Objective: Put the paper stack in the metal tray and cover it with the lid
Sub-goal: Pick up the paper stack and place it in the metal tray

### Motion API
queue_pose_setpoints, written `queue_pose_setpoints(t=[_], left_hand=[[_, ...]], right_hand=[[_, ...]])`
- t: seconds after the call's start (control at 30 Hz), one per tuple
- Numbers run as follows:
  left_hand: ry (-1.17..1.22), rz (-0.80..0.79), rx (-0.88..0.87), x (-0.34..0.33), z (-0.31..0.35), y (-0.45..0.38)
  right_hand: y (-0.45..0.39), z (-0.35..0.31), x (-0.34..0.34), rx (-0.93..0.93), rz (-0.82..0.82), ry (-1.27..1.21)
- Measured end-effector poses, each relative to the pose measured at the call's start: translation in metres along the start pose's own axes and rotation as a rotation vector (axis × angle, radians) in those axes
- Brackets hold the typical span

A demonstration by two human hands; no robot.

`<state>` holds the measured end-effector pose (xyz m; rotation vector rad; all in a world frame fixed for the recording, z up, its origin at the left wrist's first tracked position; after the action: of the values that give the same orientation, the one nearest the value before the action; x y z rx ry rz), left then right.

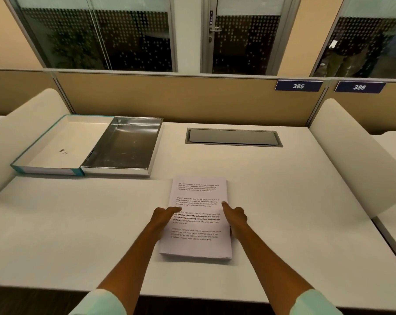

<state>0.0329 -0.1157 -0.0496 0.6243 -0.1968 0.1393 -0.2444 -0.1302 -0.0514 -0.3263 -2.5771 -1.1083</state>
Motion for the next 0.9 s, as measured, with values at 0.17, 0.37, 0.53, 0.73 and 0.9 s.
queue_pose_setpoints(t=[0.17,0.37,0.53,0.73,0.9], left_hand=[[-0.013,0.004,-0.035,-0.003,0.011,0.000],[-0.070,0.114,-0.013,0.000,0.014,-0.003],[-0.294,0.158,-0.012,-0.004,0.020,-0.001],[-0.367,0.160,0.006,-0.006,0.023,-0.003],[-0.141,0.120,0.014,-0.014,0.020,-0.003]], right_hand=[[-0.009,-0.002,-0.009,-0.059,-0.104,-0.156],[-0.013,-0.007,-0.016,-0.076,-0.138,-0.163],[-0.013,-0.010,-0.012,-0.042,-0.050,0.003],[-0.010,-0.015,-0.016,0.013,-0.074,-0.026],[-0.010,-0.015,-0.012,0.019,-0.094,-0.072]])
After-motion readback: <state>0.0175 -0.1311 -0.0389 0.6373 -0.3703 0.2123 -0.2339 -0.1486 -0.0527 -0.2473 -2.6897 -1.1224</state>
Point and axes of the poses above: each hand's wrist, its own y-axis away from the middle knuckle, its own x-axis out of the back of the hand, z = x × y, the point moved 10 cm from there along -y, towards the middle knuckle, and after that the axes turned 5 degrees about -x, right-handed, at the moved point
